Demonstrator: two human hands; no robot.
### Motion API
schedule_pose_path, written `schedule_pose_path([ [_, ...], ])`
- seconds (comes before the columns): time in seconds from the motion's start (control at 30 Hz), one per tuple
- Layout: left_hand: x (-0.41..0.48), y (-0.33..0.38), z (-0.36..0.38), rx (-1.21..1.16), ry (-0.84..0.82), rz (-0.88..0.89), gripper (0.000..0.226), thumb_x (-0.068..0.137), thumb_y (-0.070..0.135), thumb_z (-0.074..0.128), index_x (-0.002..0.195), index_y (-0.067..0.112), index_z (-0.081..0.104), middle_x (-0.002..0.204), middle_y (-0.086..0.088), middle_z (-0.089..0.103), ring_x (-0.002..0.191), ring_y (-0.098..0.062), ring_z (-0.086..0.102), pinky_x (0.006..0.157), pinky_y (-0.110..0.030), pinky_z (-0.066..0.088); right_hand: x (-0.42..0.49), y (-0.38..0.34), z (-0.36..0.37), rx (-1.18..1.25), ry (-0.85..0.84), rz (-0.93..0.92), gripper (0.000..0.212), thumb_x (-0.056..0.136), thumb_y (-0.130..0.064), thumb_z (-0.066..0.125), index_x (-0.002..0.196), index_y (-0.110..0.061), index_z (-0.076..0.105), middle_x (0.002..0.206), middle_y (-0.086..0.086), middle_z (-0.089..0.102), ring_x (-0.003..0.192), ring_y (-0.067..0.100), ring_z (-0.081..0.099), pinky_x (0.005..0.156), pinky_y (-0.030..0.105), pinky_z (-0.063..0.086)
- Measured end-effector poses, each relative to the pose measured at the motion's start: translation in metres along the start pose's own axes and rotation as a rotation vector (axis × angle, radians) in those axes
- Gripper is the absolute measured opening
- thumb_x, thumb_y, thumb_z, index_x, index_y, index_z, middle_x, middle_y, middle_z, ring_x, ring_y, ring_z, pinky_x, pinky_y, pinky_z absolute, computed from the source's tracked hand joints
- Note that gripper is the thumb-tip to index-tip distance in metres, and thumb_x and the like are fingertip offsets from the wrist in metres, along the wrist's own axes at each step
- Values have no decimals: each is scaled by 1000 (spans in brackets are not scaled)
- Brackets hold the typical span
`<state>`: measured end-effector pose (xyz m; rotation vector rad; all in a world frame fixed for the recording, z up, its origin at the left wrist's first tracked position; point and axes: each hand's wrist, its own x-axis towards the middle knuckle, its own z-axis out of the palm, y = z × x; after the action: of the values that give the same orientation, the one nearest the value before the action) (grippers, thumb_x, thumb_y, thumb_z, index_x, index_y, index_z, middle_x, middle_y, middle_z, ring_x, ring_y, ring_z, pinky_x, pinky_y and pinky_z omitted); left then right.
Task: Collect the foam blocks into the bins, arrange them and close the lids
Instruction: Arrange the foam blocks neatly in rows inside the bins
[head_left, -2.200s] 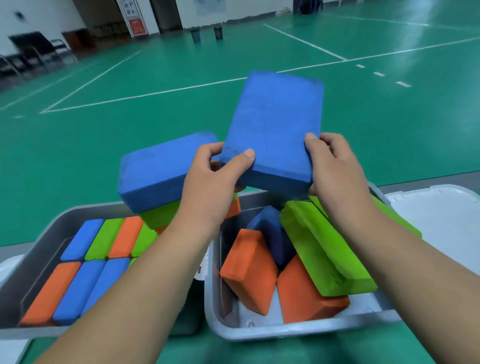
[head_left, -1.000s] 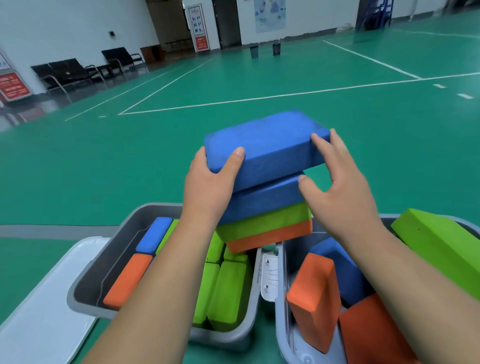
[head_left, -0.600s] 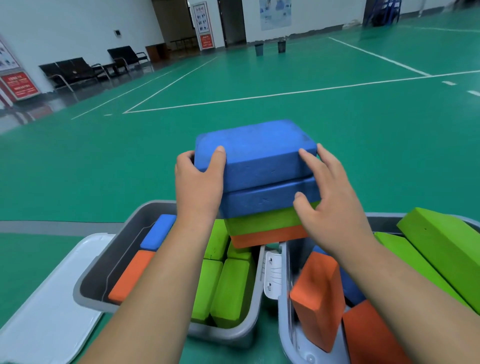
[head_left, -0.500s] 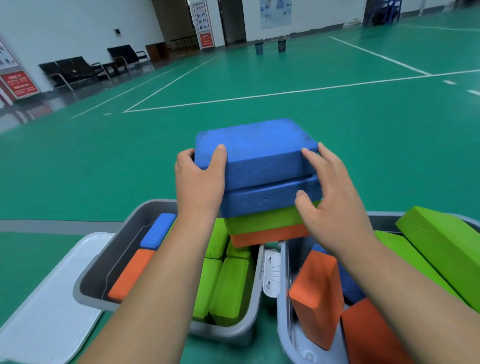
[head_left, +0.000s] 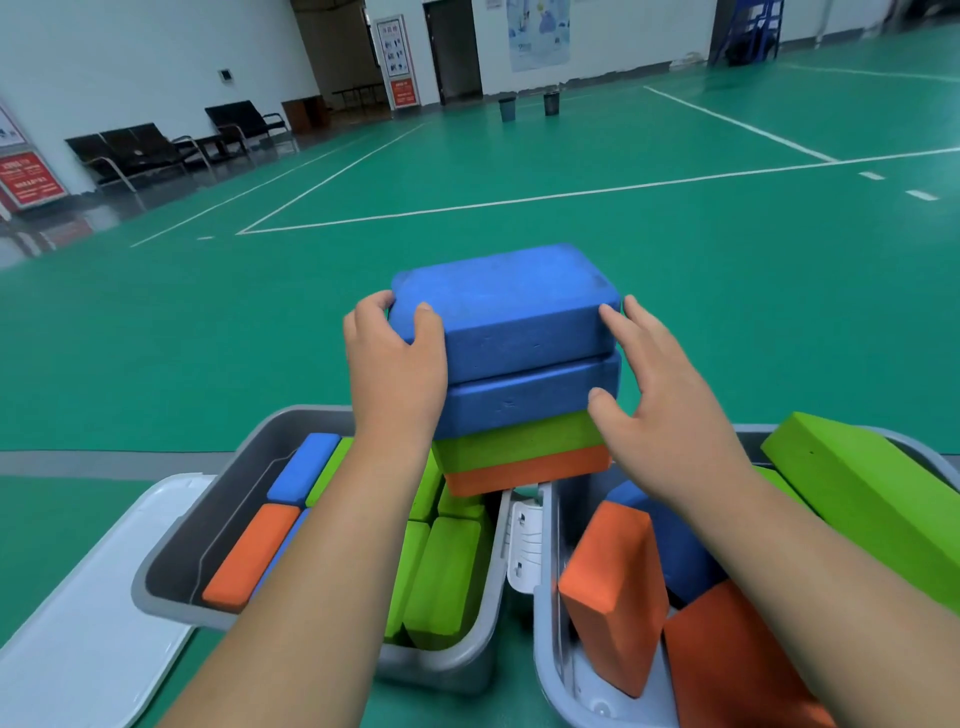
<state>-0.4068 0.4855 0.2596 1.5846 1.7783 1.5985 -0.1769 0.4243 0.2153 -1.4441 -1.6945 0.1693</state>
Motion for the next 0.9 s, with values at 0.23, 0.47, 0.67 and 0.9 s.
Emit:
schedule_pose_path([
  [0.23,-18,22,8,192,-54,534,31,94,16,59,124,8,63,127,-5,63,141,-31,43,116,-45,35,-9,14,-22,-92,-16,33,68,90,-19,66,154,-21,44,165,0,33,152,11,28,121,18,15],
  [0.47,-79,41,63,151,-384,776,25,91,12,59,115,12,66,115,-2,64,120,-25,54,105,-37,41,-27,43,-55,-193,-37,174,65,88,-16,67,150,-8,47,150,12,48,132,27,50,118,37,34],
  [0.67,-135,37,119,279,-879,776,27,93,21,58,118,15,66,115,-4,66,111,-24,59,97,-39,46,-47,86,-91,-345,-181,482,59,92,-29,61,147,-11,51,148,15,49,140,27,44,118,33,30],
  [0.9,-182,-4,173,536,-1321,448,63,93,57,65,142,19,54,144,-9,58,134,-26,54,111,-38,44,-80,123,-108,-636,-521,715,79,90,-60,60,152,-14,42,154,22,37,138,43,43,115,48,39],
])
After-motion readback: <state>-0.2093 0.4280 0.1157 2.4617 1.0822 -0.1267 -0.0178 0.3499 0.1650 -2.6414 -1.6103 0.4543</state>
